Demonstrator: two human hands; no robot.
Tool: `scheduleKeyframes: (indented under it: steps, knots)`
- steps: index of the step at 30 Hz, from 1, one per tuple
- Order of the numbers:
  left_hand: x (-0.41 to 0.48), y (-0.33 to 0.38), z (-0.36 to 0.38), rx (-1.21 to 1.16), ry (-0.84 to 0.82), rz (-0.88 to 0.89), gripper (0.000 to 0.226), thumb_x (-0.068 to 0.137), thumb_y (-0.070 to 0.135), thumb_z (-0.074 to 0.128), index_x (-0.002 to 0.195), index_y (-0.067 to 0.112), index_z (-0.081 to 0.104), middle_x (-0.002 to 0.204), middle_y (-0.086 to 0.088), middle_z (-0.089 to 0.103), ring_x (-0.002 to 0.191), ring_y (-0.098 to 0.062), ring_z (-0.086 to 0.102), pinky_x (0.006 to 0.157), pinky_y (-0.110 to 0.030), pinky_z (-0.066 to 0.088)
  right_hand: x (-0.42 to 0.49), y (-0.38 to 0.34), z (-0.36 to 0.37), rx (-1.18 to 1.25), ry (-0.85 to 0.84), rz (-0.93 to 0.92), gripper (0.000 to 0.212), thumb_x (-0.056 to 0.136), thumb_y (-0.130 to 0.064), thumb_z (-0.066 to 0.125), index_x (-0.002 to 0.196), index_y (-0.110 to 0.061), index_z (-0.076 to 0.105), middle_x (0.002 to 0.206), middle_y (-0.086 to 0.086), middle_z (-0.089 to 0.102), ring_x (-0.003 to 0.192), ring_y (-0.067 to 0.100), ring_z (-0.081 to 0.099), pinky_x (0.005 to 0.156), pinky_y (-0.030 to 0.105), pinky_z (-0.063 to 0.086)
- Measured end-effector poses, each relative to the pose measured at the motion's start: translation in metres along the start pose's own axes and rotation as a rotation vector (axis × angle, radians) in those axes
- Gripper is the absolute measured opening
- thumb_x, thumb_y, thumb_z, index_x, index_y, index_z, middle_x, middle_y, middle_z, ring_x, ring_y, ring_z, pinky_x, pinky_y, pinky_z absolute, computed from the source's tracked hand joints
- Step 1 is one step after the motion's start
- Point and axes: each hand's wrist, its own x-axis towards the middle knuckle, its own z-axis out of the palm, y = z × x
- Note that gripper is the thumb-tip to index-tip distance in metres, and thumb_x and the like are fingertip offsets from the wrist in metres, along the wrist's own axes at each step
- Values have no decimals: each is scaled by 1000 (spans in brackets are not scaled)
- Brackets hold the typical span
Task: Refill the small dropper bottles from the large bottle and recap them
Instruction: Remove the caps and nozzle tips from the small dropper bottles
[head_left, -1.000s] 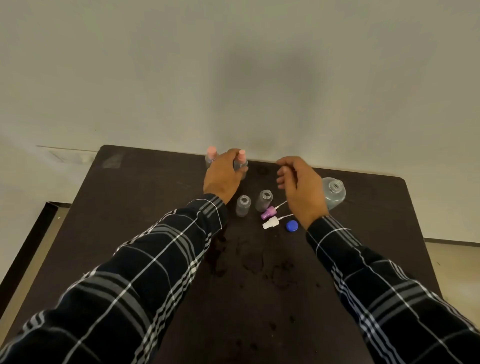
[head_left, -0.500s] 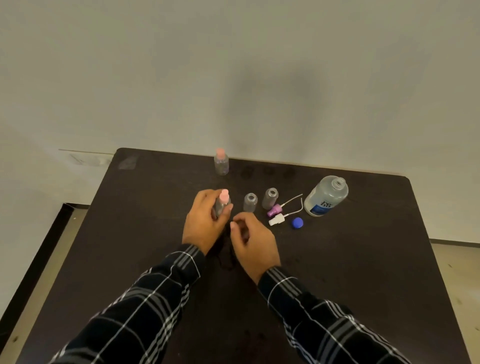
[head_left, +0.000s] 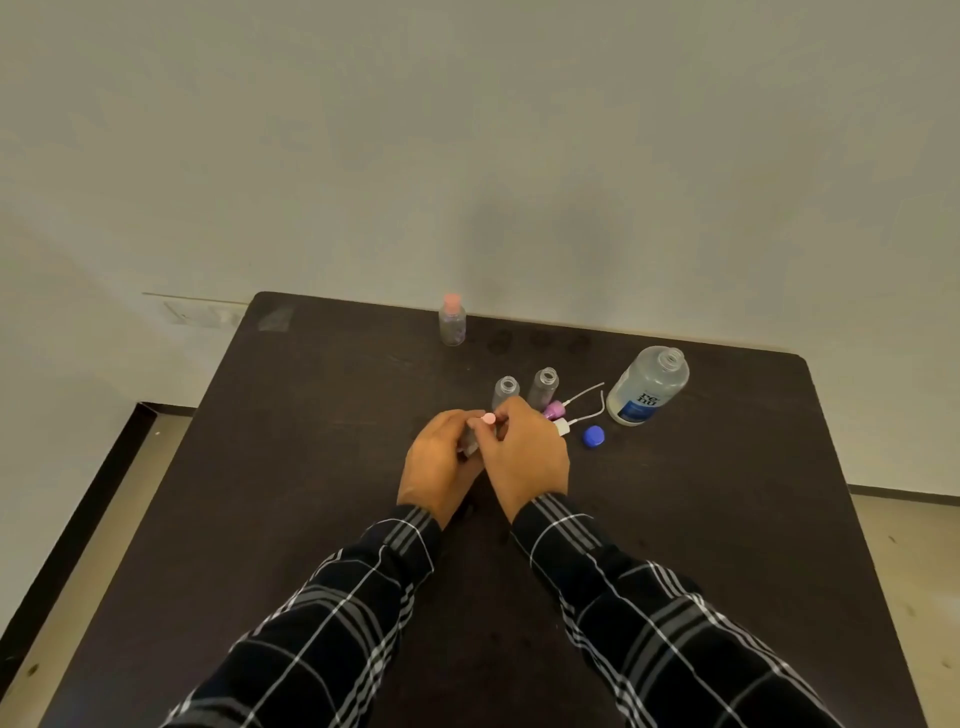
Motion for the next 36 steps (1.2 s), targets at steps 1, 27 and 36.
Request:
scheduleKeyframes:
  steps: [1,27,36]
  knots:
    - [1,2,0,-3,-1,3,36,84,34,68,118,28,63,111,15,59,99,4,51,83,-9,35,3,0,-2,-25,-3,-8,21,95,-47,58,95,-27,54,82,-11,53,77,9,54,62,25,37]
    - [0,12,4,-159,-63,-149,59,81,24,77,118,48,39,110,20,62,107,-4,59,93,-30,50,1,15,0,372,-52,236,45,80,-44,77,110,-26,50,103,-6,58,93,9,59,66,18,42]
    - [1,8,6,-130,-33,-166,52,81,22,76,115,45,44,106,21,59,98,3,59,90,-30,54,-6,18,-1,391,-53,-22,53,91,-23,68,138,-26,44,136,-3,40,114,8,49,91,20,46]
